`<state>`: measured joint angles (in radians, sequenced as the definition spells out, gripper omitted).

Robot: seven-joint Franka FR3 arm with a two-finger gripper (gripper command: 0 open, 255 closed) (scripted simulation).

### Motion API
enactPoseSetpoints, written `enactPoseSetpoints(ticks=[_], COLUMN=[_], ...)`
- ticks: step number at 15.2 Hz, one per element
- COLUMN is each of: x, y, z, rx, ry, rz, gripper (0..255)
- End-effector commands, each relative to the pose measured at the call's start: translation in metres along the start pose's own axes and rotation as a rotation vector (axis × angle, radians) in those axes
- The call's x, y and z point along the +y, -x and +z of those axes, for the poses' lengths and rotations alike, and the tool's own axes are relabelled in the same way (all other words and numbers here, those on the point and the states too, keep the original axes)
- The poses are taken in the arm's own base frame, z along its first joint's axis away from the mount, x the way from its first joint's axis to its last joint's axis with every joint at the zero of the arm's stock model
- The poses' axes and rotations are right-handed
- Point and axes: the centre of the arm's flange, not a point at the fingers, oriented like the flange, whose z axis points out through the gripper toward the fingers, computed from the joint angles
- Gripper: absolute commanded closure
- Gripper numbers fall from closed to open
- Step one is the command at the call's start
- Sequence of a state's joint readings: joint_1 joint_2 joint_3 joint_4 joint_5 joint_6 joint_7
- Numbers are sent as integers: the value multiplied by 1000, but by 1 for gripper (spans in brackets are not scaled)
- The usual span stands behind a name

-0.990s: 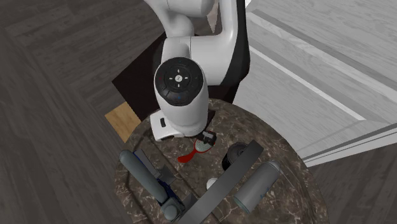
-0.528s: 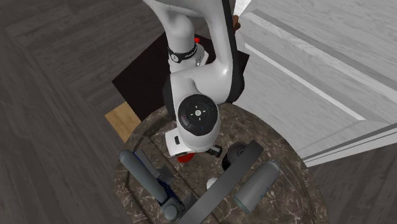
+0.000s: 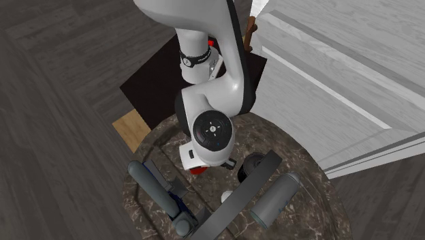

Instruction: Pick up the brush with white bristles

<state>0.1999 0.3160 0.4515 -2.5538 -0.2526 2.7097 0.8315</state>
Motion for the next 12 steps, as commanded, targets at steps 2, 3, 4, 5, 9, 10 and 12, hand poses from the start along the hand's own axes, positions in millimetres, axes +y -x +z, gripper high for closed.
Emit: enactPoseSetpoints(ticks=[2, 3, 4, 5, 9, 10, 12], x=[0, 0, 0, 0, 0, 1, 1], y=[1, 1, 1, 1, 1, 2, 3], z=[2, 2, 2, 2, -4, -9, -20], rx=[-2, -2, -2, -2, -2, -2, -2], ry=[1, 1, 1, 1, 1, 1, 1], rz=[0, 0, 0, 0, 0, 0, 0], gripper=[255, 255, 255, 255, 255, 255, 255])
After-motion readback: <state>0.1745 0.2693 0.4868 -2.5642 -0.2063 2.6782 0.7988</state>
